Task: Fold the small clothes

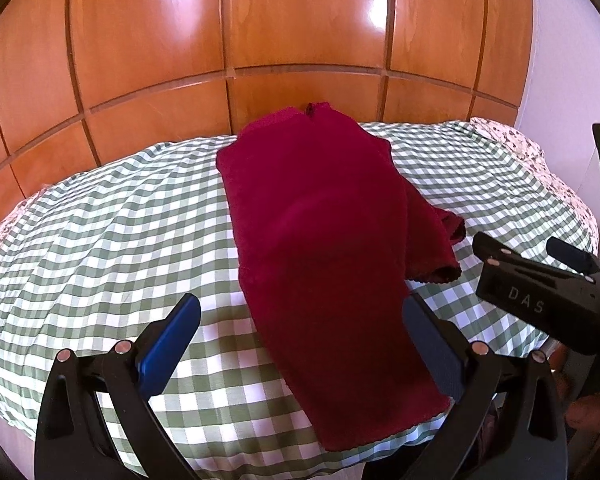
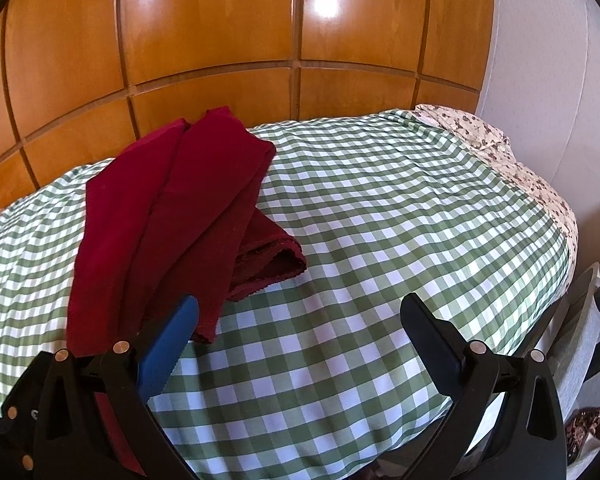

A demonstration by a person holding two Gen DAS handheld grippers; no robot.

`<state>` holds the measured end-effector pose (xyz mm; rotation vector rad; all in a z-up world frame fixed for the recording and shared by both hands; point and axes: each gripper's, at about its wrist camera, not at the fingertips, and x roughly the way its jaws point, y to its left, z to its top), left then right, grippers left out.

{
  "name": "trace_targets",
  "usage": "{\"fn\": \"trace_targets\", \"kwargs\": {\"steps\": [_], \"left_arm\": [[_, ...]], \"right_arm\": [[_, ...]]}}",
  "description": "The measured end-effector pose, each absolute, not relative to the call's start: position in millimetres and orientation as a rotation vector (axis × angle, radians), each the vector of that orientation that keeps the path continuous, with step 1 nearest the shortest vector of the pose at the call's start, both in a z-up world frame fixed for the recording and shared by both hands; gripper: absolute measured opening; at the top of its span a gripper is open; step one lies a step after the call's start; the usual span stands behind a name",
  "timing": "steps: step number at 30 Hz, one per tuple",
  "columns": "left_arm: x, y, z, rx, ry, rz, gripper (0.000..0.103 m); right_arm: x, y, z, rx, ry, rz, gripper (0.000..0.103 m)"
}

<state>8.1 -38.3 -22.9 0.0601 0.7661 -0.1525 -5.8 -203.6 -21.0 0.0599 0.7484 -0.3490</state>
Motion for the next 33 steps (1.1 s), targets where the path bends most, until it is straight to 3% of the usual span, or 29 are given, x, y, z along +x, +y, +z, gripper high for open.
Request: {"fn": "trace_targets", "kwargs": {"steps": [8,11,13,15,18,23,30,31,32,33], "left_arm": [[22,-60,-48,0.132,0.846,-0.251,0.097],[28,-68,-60,0.156,0.892,-0.289,0.079],[30,-67,-66,0.145,0.927,-0.318,0.059],[31,-65,-67,0.132,0.945,-0.344,0.032],[26,-50,-57,0.086,0.925,-0.381,0.010],[22,-3,-37,-0.079,0.891,-0.426,0.008],[51,99,-13,-0.349,0.822,-0.261,0.008],[56,112,-10,-0.364,0.811,-0.223,0.008],[64,129,-6,-0.383,0.797,-0.174,0.007],[72,147,-1,-0.405,0.779,-0.126,0.007]], "right_arm": [[-2,-219,-24,0.085,0.758,-0.371,0.100],[-1,-231,-21,0.103,0.750,-0.387,0.100],[0,-240,-18,0.129,0.743,-0.391,0.100],[1,-247,-15,0.155,0.733,-0.382,0.100],[5,-252,-11,0.205,0.726,-0.328,0.100],[26,-237,-8,0.270,0.754,-0.097,0.069],[79,-186,-37,0.293,0.945,0.154,0.063],[84,-181,-41,0.283,0.965,0.159,0.056],[90,-176,-45,0.276,0.981,0.179,0.040],[93,-172,-47,0.261,0.990,0.181,0.036]]}}
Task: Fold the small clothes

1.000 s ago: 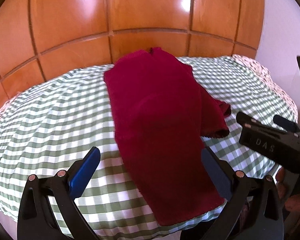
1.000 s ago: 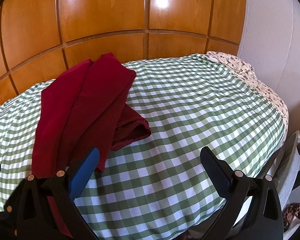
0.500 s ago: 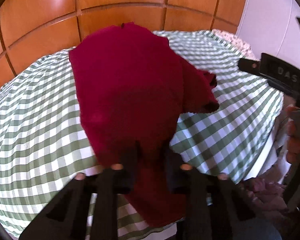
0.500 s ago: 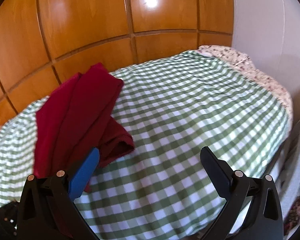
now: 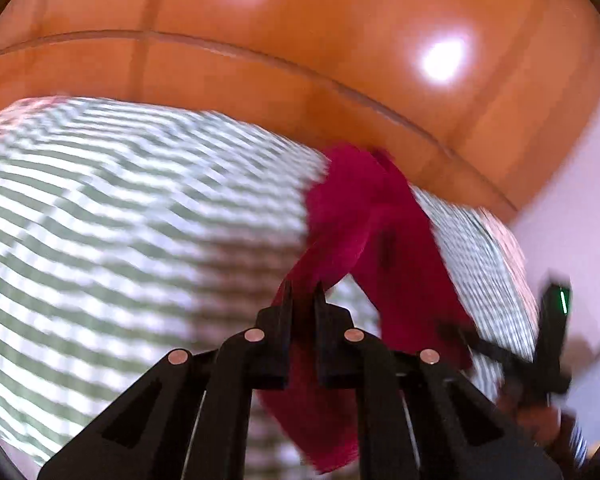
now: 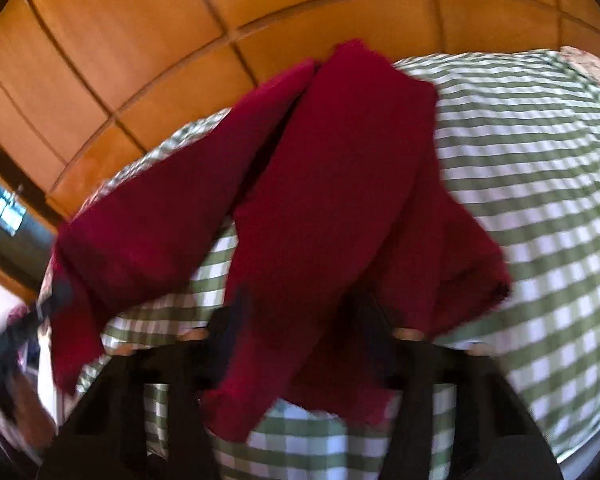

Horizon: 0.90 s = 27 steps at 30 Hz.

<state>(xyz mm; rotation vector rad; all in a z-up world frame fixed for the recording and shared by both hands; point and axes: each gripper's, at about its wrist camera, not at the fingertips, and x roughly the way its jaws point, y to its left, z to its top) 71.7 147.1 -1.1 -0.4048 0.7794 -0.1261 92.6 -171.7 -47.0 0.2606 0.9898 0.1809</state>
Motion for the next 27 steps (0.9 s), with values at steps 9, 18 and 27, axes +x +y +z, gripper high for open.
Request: {"fn": "trace_targets", "kwargs": {"steps": [9,18,27], "left_arm": [[156,252,23,-0.413,0.739,0.222,0.007],[241,286,31,-0.371,0.767,0.441,0.011],[232,248,24,-0.354,0.738,0.371,0.067]], "right_arm": [[106,-220,26,0.117,0.782,0.109,0.007],[200,-371,48,-0.053,0.726,-0.424,0.007],[247,-450,16,0.097,0.768,-0.574,0.072]]}}
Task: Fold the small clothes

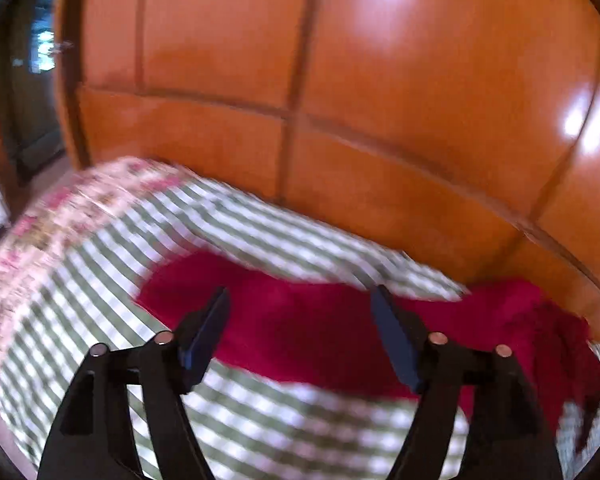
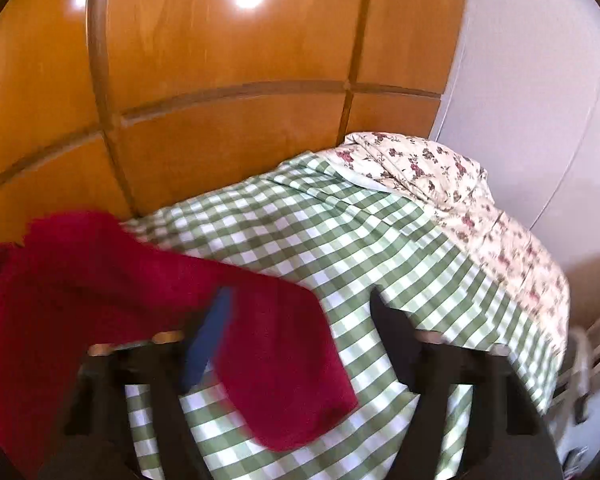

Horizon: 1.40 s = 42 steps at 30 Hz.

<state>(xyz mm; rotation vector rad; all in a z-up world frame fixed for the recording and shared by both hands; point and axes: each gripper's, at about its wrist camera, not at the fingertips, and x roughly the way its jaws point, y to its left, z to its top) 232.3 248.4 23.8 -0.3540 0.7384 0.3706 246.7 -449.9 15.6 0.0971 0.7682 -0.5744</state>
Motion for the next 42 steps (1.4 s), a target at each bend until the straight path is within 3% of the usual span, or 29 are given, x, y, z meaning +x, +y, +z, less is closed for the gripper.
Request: {"fn": "trace_targets", "kwargs": {"steps": [5,12,16,20,21,29,37,38,41,42], "left_arm": [[206,193,-8,-0.377,0.814,0.154,0.065],[166,123,-43,-0.419,0.908,-0.076,0.065],[146,101,-55,-0.434,0.949,-0.129,0.065],[126,84,-64,-0.444,0.978,-0.178,0.065],[121,79,-67,-0.451,0.983,-0.203,0.065],[111,34,-79,-0.465,1.044,-0.371,0.065],[144,-23,-86,-0.475,1.077,-0.416,0.063],[152,-27,-89,-0.492,1.076,-0.401,0.062],[172,-33,-93,-0.527,1.107,-0.403,0.014],[175,-30,-91,-0.542,1.108,-0.406,0.011]], "right_arm": [[185,-399,3,0.191,0.836,-0.274,0.072],[94,-291,-30,0.417,1.052,0.284,0.059],[73,-246,-57,0.435,1.166,0.367,0.057],[78,-233,-54,0.461,1.131,0.346,0.013],[80,-230,-47,0.437,1.113,0.345,0.009],[109,-249,85,0.201,0.739,0.216,0.007],[151,-319,111,0.138,0.656,-0.049,0.007],[154,-324,111,0.139,0.659,-0.063,0.007],[160,-340,107,0.138,0.666,-0.100,0.007],[163,-343,105,0.133,0.669,-0.107,0.007]]}}
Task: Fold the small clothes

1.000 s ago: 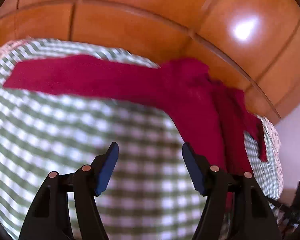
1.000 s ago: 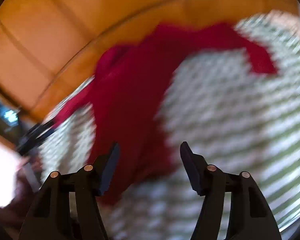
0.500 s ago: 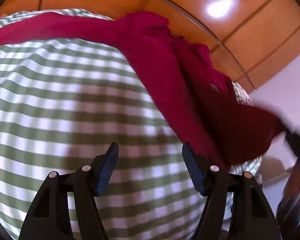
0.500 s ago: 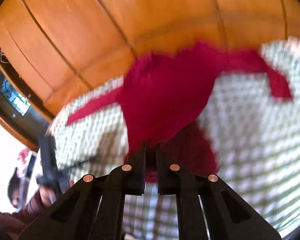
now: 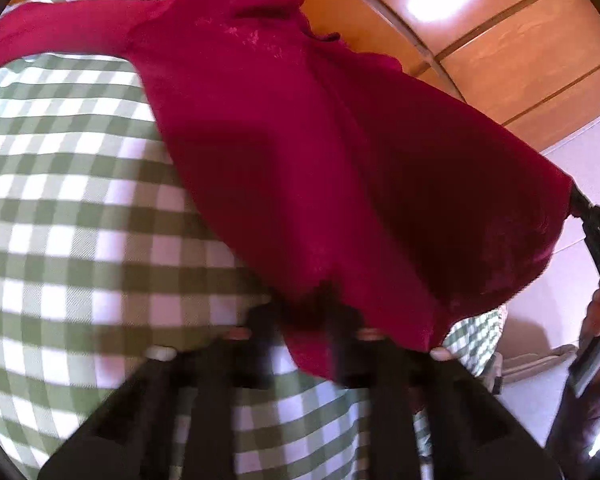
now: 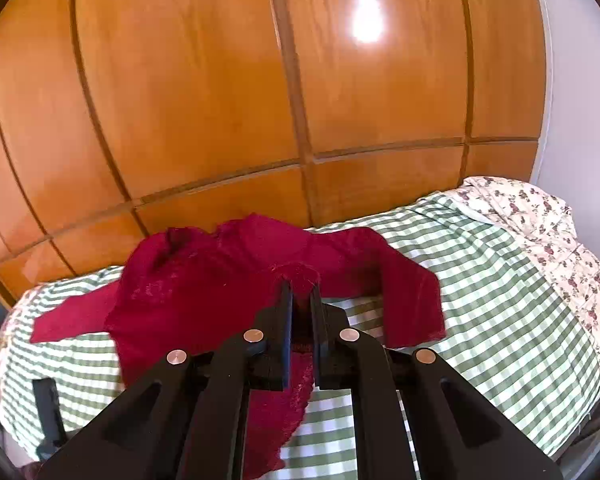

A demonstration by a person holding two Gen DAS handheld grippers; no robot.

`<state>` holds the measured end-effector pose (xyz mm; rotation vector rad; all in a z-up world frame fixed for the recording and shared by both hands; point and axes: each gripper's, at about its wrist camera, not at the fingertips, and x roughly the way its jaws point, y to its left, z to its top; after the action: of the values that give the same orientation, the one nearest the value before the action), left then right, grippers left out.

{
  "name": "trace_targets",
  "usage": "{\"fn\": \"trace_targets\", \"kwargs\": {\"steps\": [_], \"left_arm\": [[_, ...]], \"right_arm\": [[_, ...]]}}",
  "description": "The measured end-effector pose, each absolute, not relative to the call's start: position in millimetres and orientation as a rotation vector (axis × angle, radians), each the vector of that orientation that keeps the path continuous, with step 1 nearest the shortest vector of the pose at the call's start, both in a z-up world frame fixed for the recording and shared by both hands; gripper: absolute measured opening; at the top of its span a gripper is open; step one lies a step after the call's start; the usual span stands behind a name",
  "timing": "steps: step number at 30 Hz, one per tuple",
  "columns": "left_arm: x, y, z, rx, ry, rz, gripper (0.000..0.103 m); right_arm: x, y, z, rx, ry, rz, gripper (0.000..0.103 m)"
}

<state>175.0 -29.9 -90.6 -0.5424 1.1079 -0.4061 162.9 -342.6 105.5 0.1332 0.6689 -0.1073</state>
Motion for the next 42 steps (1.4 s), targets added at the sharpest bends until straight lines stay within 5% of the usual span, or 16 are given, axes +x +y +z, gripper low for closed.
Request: {"fn": "trace_targets", "kwargs": {"steps": [12,20,23,25,27,28,29,34,42], "left_arm": [[106,100,25,-0.389,0.942,-0.344,0.005],[69,151,-38,-0.309,1.106,-0.121,0.004],[53,155,-56,-0.351,1.112,-0.076,0.036],[40,162,-60,-0.398,1.092,-0.082,0.042],[29,169,-64,-0.419,1.086,-0.082,0.043],[25,172,-67,-0.431,1.087,-0.074,0.042],[22,175,-70,-0.451,1.086,-0.069,0.041],[11,203,-78,-0.525,1.069,0.009,0.041],[40,292,-51,-0.651,0.919,0.289,0.045]], "right_arm": [[96,-342,106,0.130,0.699,-0.009,0.007],[21,-295,-27,0.112,1.103,0.170,0.007],[9,-286,-63,0.065,1.201,0.154,0.007],[8,-287,-62,0.037,1.206,0.146,0.007],[12,-289,-52,-0.029,1.221,0.143,0.022],[14,-289,-44,-0.075,1.203,0.121,0.053],[16,-289,-36,-0.103,1.177,0.099,0.070],[46,-263,-7,-0.102,1.024,0.133,0.070],[122,-155,-40,0.000,0.973,0.261,0.070]]}}
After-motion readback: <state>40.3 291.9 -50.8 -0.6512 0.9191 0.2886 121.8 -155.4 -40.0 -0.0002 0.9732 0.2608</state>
